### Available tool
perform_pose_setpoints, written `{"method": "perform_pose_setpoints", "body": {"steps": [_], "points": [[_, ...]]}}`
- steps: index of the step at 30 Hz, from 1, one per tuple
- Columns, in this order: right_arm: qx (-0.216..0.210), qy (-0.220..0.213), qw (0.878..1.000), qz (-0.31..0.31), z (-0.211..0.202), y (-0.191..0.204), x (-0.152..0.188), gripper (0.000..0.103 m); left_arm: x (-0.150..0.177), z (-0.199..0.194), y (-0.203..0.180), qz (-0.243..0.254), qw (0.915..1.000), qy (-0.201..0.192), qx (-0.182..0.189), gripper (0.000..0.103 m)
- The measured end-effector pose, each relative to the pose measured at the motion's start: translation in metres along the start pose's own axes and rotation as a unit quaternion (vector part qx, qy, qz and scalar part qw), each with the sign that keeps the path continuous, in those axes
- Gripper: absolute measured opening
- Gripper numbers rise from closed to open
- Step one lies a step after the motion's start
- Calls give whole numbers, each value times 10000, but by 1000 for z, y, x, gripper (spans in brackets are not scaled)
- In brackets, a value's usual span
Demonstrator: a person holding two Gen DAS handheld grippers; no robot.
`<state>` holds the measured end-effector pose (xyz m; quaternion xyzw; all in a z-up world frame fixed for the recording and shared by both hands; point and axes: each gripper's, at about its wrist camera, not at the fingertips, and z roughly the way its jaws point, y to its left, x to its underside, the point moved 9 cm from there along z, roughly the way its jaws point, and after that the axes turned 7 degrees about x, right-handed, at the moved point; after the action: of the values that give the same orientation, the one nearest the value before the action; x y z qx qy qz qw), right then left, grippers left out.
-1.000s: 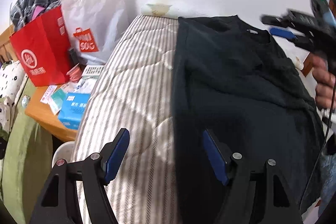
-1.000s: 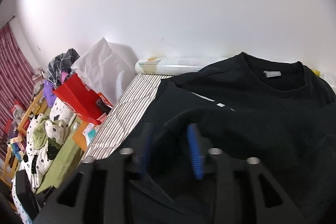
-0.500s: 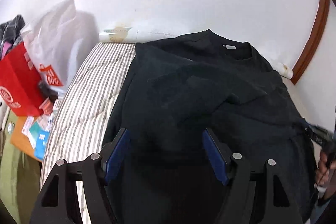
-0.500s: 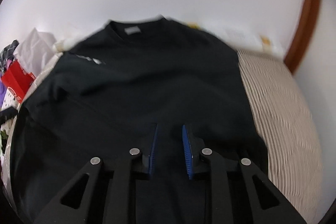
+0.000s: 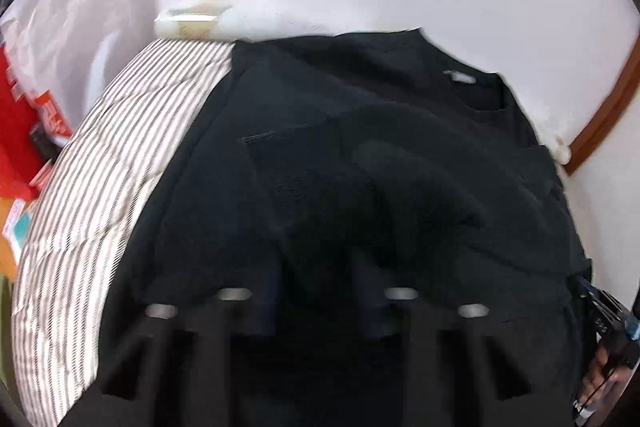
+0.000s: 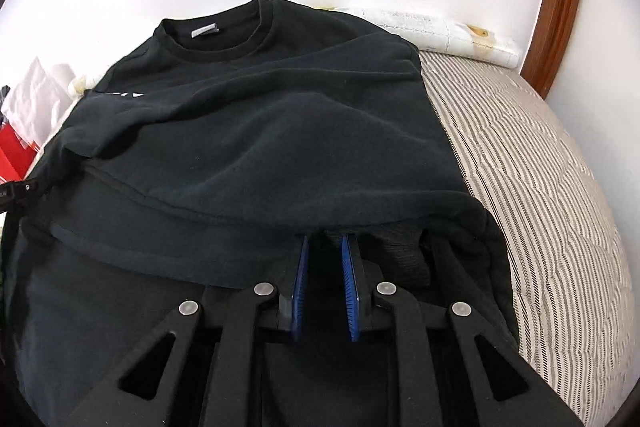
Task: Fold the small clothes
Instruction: 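Grasp the hem with both grippers and fold it up toward the collar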
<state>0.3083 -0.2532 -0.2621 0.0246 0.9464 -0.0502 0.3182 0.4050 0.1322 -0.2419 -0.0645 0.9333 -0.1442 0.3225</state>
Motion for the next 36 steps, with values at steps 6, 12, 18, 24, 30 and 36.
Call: {"method": "perform_pose_setpoints", "body": {"steps": [6, 12, 18, 24, 30, 36], "points": [[73, 32, 10000, -33, 4, 1, -1, 17, -18, -47, -6, 137, 9986, -518, -35, 9], [16, 83, 10000, 39, 3, -1, -1, 17, -10, -66, 15, 145, 9990, -412, -65, 9], [-63, 146, 9999, -44, -15, -3, 1, 17, 15, -37, 31, 110, 9997, 58, -198, 11], [-431, -577, 9973, -111, -56, -3, -22, 19, 24, -38, 32, 241, 9988, 116, -410, 15], [61, 66, 9998, 184, 2, -20, -21, 17, 28, -50, 29, 299, 9976, 34, -625, 15], [69, -355, 9985, 411, -34, -32, -15, 27, 43, -71, 23, 240, 9982, -21, -545, 24]]}}
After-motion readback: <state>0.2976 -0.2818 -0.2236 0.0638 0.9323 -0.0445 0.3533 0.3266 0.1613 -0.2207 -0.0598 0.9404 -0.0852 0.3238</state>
